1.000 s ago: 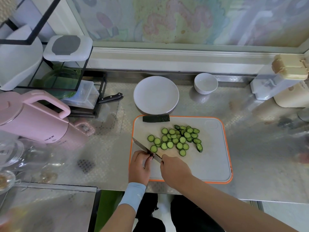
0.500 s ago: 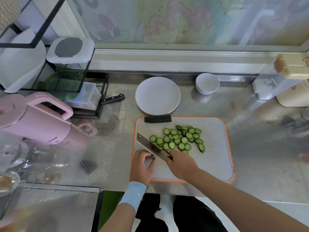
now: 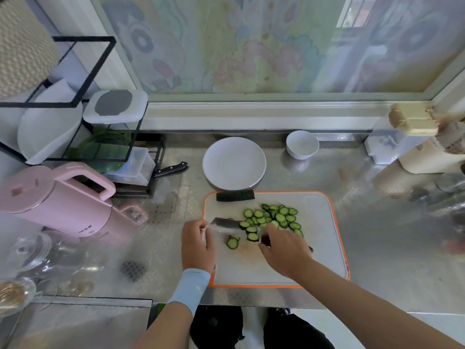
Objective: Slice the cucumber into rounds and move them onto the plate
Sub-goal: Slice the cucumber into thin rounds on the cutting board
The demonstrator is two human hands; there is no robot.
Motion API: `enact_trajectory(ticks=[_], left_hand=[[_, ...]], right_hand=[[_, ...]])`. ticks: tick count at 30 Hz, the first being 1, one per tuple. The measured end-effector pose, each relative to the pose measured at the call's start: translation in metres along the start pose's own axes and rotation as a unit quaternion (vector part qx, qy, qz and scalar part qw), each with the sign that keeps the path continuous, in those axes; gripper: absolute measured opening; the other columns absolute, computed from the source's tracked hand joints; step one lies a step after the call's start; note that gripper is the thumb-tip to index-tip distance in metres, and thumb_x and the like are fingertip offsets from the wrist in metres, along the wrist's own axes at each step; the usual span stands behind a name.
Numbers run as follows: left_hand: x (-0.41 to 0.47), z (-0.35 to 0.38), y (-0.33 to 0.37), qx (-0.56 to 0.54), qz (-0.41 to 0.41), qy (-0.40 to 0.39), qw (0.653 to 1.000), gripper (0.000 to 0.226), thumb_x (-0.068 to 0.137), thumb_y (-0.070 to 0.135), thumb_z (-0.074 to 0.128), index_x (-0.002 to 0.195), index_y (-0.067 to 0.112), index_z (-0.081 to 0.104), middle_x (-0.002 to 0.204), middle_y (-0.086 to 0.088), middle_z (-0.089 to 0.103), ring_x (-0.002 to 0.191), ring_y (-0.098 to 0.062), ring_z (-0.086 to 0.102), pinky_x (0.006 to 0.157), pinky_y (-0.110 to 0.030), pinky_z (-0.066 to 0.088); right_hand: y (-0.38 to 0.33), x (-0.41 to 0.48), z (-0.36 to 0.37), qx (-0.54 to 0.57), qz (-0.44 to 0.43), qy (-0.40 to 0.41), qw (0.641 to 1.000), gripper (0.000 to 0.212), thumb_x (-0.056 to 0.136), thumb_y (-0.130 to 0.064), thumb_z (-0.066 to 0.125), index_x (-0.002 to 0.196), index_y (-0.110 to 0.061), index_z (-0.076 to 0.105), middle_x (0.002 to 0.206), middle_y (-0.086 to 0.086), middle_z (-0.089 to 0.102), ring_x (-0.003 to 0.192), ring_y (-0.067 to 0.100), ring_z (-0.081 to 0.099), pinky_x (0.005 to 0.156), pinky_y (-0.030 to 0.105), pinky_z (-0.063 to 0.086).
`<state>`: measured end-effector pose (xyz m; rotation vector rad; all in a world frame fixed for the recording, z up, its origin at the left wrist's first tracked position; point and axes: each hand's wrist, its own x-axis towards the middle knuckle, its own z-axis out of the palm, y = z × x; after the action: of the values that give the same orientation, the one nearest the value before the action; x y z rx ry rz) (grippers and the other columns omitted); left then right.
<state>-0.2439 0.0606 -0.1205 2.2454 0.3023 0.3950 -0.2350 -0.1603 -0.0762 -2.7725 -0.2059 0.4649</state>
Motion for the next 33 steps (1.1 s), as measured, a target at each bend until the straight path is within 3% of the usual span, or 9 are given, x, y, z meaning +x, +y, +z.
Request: enact_trajectory(ticks=[2,6,9,12,19,25,29,33], left_hand=[[0.008,-0.002,0.011,0.013,0.083,-0.056,0.995,0.019,0.087,0.031,0.056,0.1,0.017,0.061,0.097,0.008,0.051,0.092,-0.01,0.048,0.084,-0.024,0.041],[0.01,0.014,0.028,0.068,0.172,-0.263,0.947,0.039,0.082,0.05,0.06,0.118,0.034,0.061,0.106,0.014,0.052,0.098,-0.004,0.047,0.088,-0.02,0.041],[0.007,0.024,0.031,0.108,0.202,-0.306,0.924,0.035,0.089,0.046,0.054,0.124,0.038,0.059,0.109,0.013,0.049,0.097,-0.007,0.05,0.082,-0.022,0.046],[0.014,0.029,0.03,0.131,0.184,-0.327,0.918,0.029,0.096,0.035,0.049,0.124,0.034,0.059,0.113,0.01,0.046,0.102,-0.008,0.047,0.085,-0.021,0.039],[0.043,0.026,0.019,0.132,0.061,-0.329,0.933,0.031,0.097,0.02,0.049,0.123,0.031,0.061,0.114,0.009,0.049,0.105,-0.012,0.052,0.092,-0.029,0.046],[0.042,-0.001,0.009,0.074,-0.041,-0.204,0.975,0.03,0.099,0.013,0.041,0.115,0.024,0.063,0.113,0.008,0.054,0.099,-0.009,0.054,0.087,-0.021,0.041],[0.035,-0.013,0.0,0.073,-0.1,-0.154,0.98,0.023,0.1,0.018,0.042,0.11,0.022,0.062,0.107,0.005,0.056,0.096,-0.013,0.055,0.082,-0.024,0.04],[0.027,-0.018,-0.006,0.104,-0.113,-0.181,0.971,0.023,0.098,0.015,0.042,0.11,0.021,0.061,0.109,0.002,0.055,0.095,-0.015,0.054,0.081,-0.023,0.039]], right_hand=[[-0.001,-0.001,-0.001,-0.009,-0.01,0.004,1.0,0.021,0.094,-0.047,0.05,0.104,-0.028,0.049,0.087,-0.006,0.066,0.077,0.019,0.06,0.059,0.031,0.046],[-0.006,-0.002,-0.004,-0.016,-0.029,0.003,0.999,0.022,0.094,-0.043,0.051,0.108,-0.026,0.051,0.09,-0.004,0.067,0.084,0.021,0.062,0.058,0.03,0.043],[-0.007,-0.003,-0.008,-0.035,-0.054,0.009,0.998,0.022,0.094,-0.043,0.052,0.108,-0.025,0.052,0.09,-0.004,0.067,0.084,0.022,0.063,0.058,0.029,0.04],[-0.007,-0.006,-0.011,-0.052,-0.078,0.008,0.996,0.021,0.094,-0.041,0.052,0.106,-0.024,0.052,0.09,-0.002,0.066,0.085,0.023,0.063,0.062,0.03,0.045],[0.009,-0.012,-0.014,-0.047,-0.061,-0.004,0.997,0.018,0.092,-0.039,0.051,0.104,-0.027,0.051,0.089,-0.004,0.066,0.081,0.021,0.06,0.061,0.029,0.045],[0.012,-0.011,-0.027,-0.01,0.017,-0.034,0.999,0.016,0.085,-0.044,0.047,0.092,-0.031,0.052,0.076,-0.01,0.058,0.071,0.017,0.056,0.056,0.026,0.039],[0.001,-0.005,-0.027,0.082,0.106,-0.046,0.99,0.038,0.09,-0.061,0.043,0.081,-0.025,0.053,0.073,-0.006,0.059,0.064,0.014,0.054,0.056,0.029,0.042],[-0.023,-0.007,-0.003,0.241,0.139,-0.085,0.957,0.03,0.092,-0.046,0.048,0.084,-0.017,0.053,0.078,0.001,0.06,0.063,0.016,0.052,0.055,0.029,0.042]])
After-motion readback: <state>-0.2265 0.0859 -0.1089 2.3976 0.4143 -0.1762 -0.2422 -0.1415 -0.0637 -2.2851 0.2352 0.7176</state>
